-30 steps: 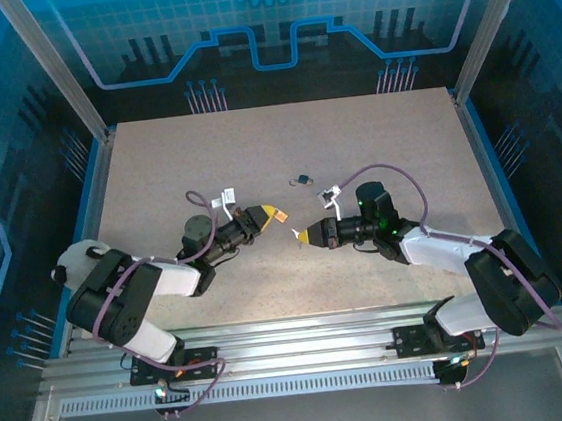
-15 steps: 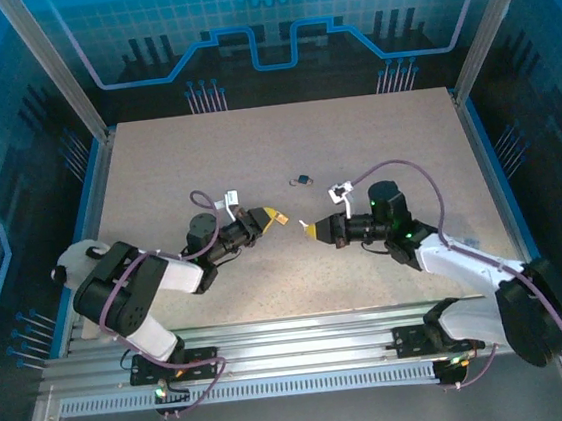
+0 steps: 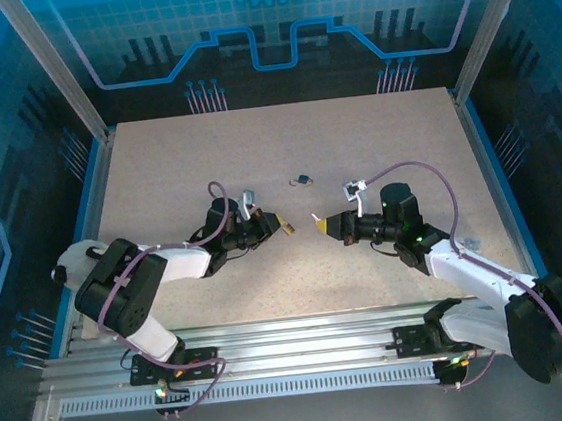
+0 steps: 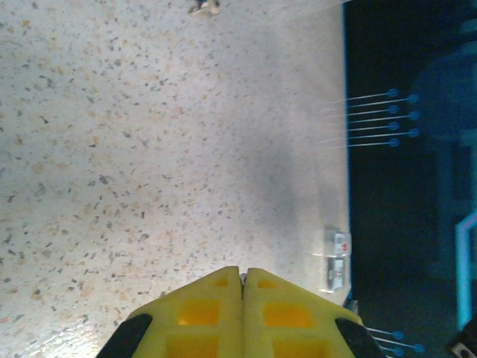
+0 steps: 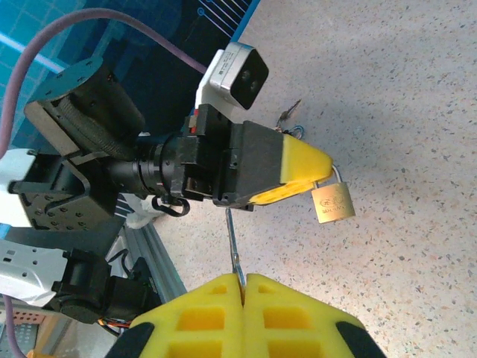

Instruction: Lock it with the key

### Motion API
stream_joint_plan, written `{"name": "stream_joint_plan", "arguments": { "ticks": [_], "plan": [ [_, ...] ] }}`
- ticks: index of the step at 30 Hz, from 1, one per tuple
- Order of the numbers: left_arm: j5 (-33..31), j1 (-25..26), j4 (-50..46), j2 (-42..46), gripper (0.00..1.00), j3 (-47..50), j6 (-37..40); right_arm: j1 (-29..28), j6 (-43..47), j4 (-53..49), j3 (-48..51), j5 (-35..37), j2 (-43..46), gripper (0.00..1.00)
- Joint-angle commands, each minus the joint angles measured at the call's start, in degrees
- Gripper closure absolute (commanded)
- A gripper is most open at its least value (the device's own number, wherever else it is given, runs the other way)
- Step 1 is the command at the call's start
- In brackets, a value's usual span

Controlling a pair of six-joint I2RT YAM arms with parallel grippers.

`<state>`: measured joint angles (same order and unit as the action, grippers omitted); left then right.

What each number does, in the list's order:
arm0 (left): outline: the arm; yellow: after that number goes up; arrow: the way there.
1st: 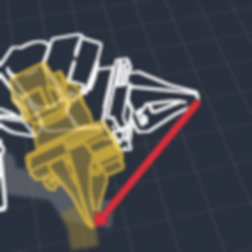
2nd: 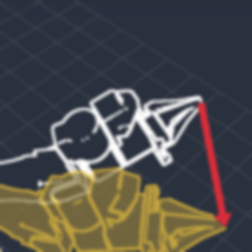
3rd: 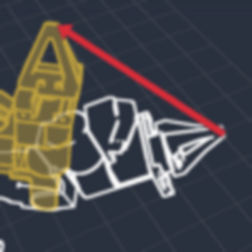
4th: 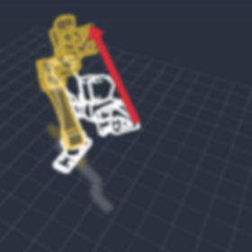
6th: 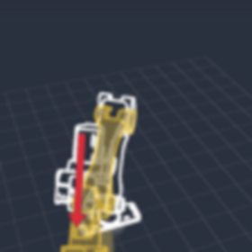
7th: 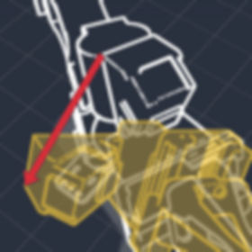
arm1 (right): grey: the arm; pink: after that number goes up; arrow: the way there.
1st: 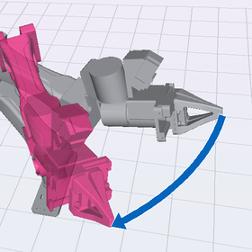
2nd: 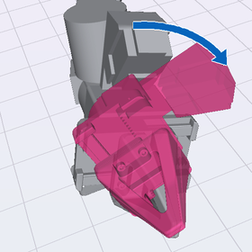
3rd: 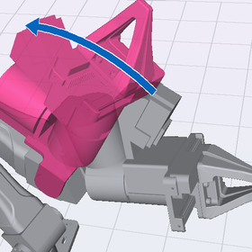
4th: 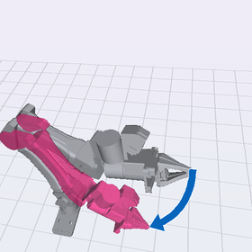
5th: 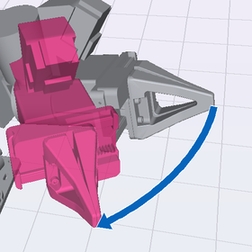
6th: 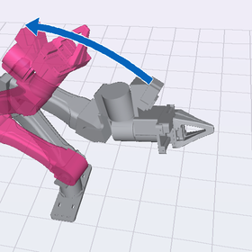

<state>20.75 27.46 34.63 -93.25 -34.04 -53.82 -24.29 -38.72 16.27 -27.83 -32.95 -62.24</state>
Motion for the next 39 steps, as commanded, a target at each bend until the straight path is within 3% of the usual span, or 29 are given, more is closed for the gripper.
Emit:
{"name": "stream_joint_plan", "arguments": {
  "ticks": [1, 22, 35, 39],
  "plan": [
    [-2.68, 0.68, -11.12, -2.1, 1.0, -3.59, 6.11, 0.73, 0.58, -0.44, 0.5, 0.62, 0.8, 1.0],
    [-7.11, 2.6, -31.06, -13.67, 1.0, -19.83, 15.0, 0.84, 0.19, 0.31, 0.5, -0.61, -0.14, 1.0],
    [-10.05, 3.19, -39.09, -15.64, 1.0, -25.36, 19.74, 0.76, -0.04, 0.95, 0.16, -1.5, -1.75, 1.0],
    [-10.94, 3.51, -40.62, -15.64, 0.93, -26.11, 20.67, 0.74, -0.08, 1.04, 0.15, -1.64, -1.91, 1.0]
  ]
}}
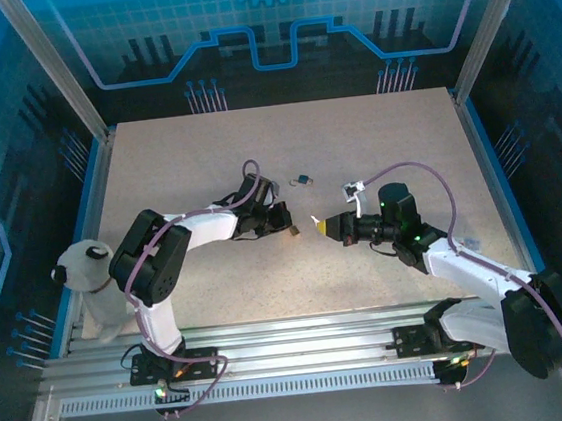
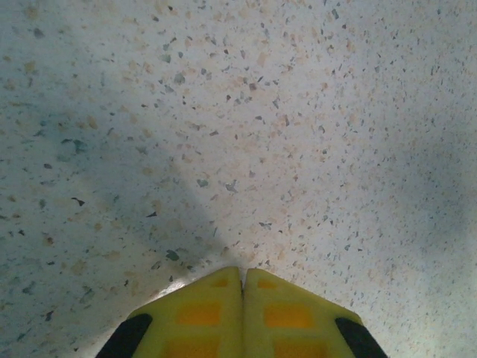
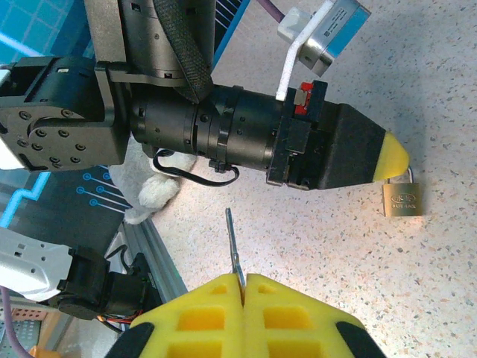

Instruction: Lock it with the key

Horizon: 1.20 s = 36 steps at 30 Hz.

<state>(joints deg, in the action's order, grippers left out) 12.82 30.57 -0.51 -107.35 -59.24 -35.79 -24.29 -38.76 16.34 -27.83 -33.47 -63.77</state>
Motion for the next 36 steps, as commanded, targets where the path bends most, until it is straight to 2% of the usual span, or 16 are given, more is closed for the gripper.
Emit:
{"name": "stream_joint_plan", "arguments": {
  "ticks": [1, 16, 18, 24, 29, 34, 36],
  "plan": [
    [-3.23, 0.46, -5.8, -1.46, 0.92, -1.12, 2.91, 0.72, -0.08, 0.98, 0.15, -1.14, -0.39, 1.0],
    [-5.82, 0.54, -10.35, 0.41, 0.77, -4.18, 5.68, 0.65, 0.09, 0.55, -0.03, -0.82, -0.83, 1.0],
    [-6.4, 0.55, -11.29, 1.33, 0.72, -4.56, 6.08, 0.6, 0.34, 0.18, -0.2, -0.65, -1.06, 1.0],
    [-7.78, 0.55, -11.49, 8.22, 0.48, -3.26, 5.49, -0.46, 3.25, -6.47, -2.31, 3.95, -2.94, 1.0],
    [-10.05, 0.66, -9.89, 17.56, 0.28, 1.3, 3.42, -2.18, 4.76, -9.47, -4.33, 7.03, -6.75, 1.0],
    [-13.95, 0.69, -8.39, 28.58, 0.13, 7.44, 2.12, -3.84, 6.3, -13.29, -7.44, 10.62, -11.66, 1.0],
    [-15.63, 0.77, -7.88, 32.73, 0.02, 10.11, 1.91, -4.8, 6.84, -15.32, -9.31, 12.31, -14.06, 1.0]
  ]
}}
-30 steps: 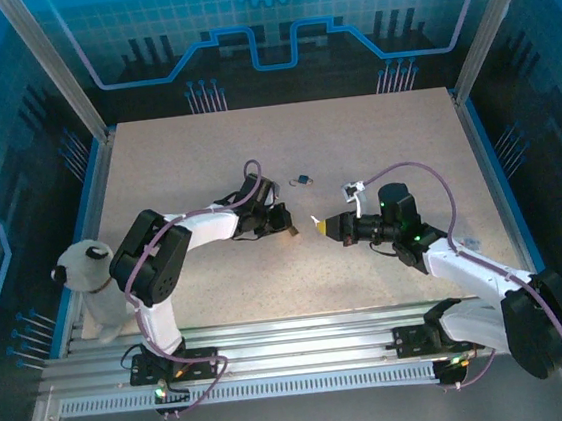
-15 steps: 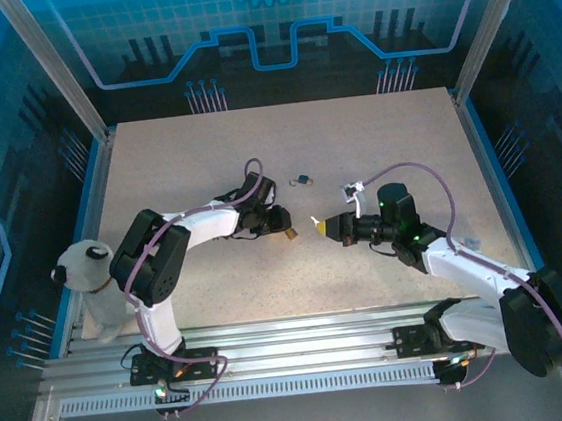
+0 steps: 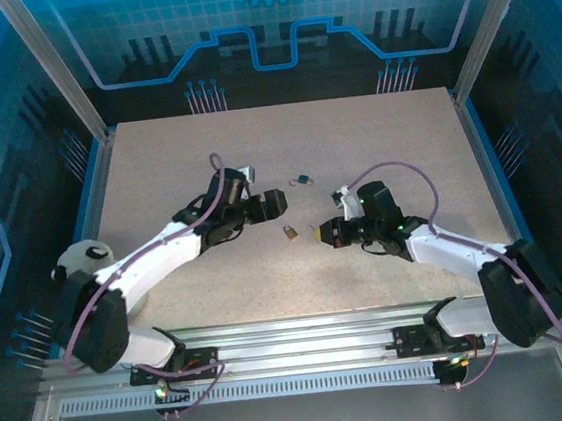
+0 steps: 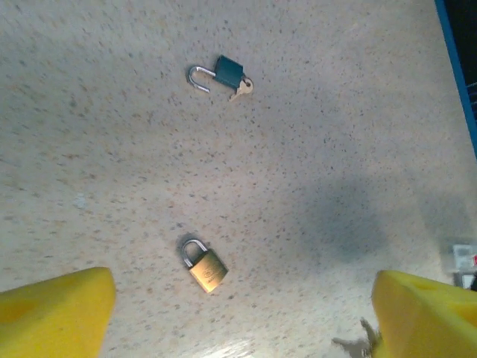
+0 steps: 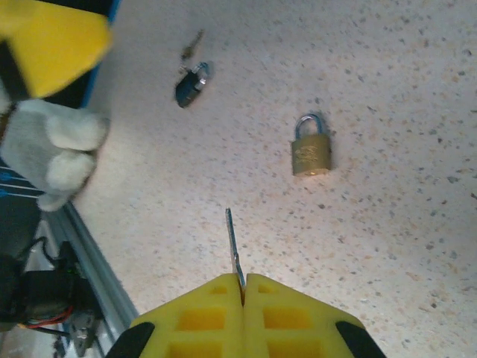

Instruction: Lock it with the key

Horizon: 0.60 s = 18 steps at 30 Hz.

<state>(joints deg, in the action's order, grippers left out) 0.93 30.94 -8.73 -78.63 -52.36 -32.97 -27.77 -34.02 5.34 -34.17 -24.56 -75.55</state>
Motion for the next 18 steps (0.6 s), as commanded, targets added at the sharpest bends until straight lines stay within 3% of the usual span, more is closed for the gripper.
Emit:
{"name": "stream_joint_plan", "arguments": {
  "ticks": [1, 9, 18],
  "plan": [
    [-4.68, 0.43, 0.69, 6.0, 0.01, 4.67, -1.11, -1.91, 2.43, -5.41, -4.07, 4.23, -3.64, 1.0],
    [-10.86, 0.38, 5.19, 18.93, 0.01, 15.25, -0.72, -5.52, 3.47, -11.74, -12.43, 10.71, -12.86, 1.0],
    [-15.07, 0.42, 8.73, 27.38, 0.01, 21.91, -0.31, -6.29, 4.86, -17.53, -20.34, 14.78, -20.68, 1.0]
  ]
}}
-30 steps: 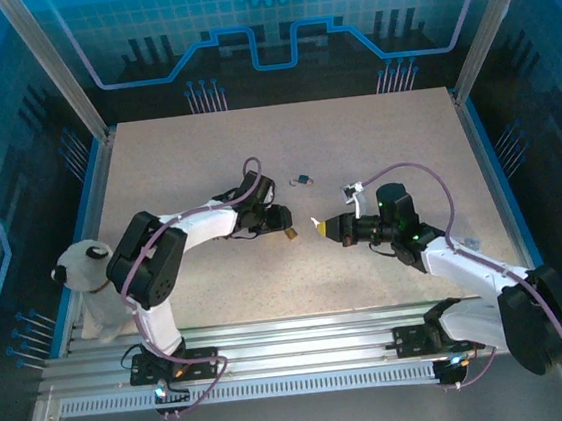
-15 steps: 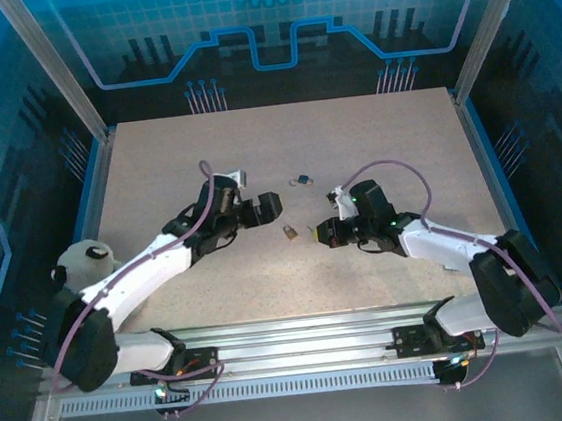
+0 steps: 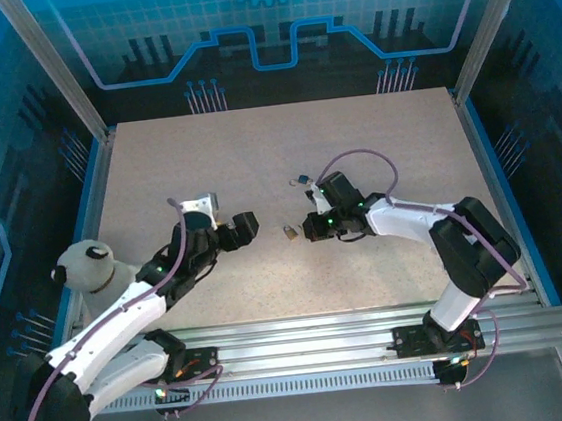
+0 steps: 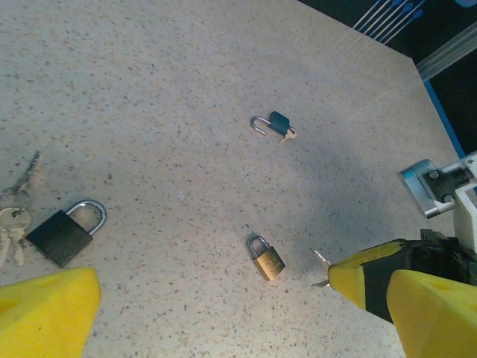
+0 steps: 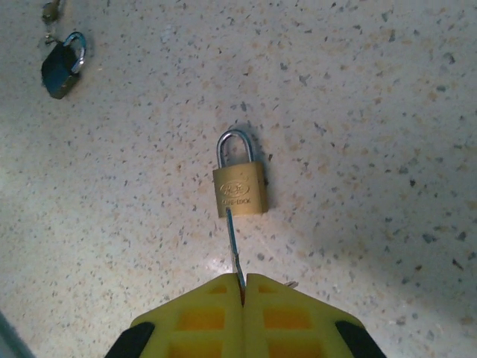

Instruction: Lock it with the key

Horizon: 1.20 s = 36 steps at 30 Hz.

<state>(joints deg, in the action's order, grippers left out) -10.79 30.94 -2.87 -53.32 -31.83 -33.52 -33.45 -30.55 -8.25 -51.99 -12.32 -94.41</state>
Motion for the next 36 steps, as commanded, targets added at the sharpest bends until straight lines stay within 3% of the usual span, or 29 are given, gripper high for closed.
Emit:
{"name": "stream_joint_plan", "arguments": {
  "ticks": [1, 13, 27, 36],
  "plan": [
    [-3.78, 0.43, 2.83, 2.76, 0.01, 1.64, 0.21, -0.61, 1.53, -4.45, -3.17, 2.78, -2.68, 1.0],
    [-3.23, 0.43, 1.57, 4.25, 0.01, 2.04, -1.29, -1.61, 1.88, -8.25, -10.14, 4.45, -9.79, 1.0],
    [-3.1, 0.44, 1.91, 3.99, 0.01, 2.22, -1.38, -1.59, 2.38, -9.63, -11.85, 4.58, -12.23, 1.0],
    [-3.1, 0.53, 2.16, 3.47, 0.01, 2.22, -1.31, -1.62, 2.58, -9.82, -12.39, 4.16, -12.44, 0.91]
  ]
}}
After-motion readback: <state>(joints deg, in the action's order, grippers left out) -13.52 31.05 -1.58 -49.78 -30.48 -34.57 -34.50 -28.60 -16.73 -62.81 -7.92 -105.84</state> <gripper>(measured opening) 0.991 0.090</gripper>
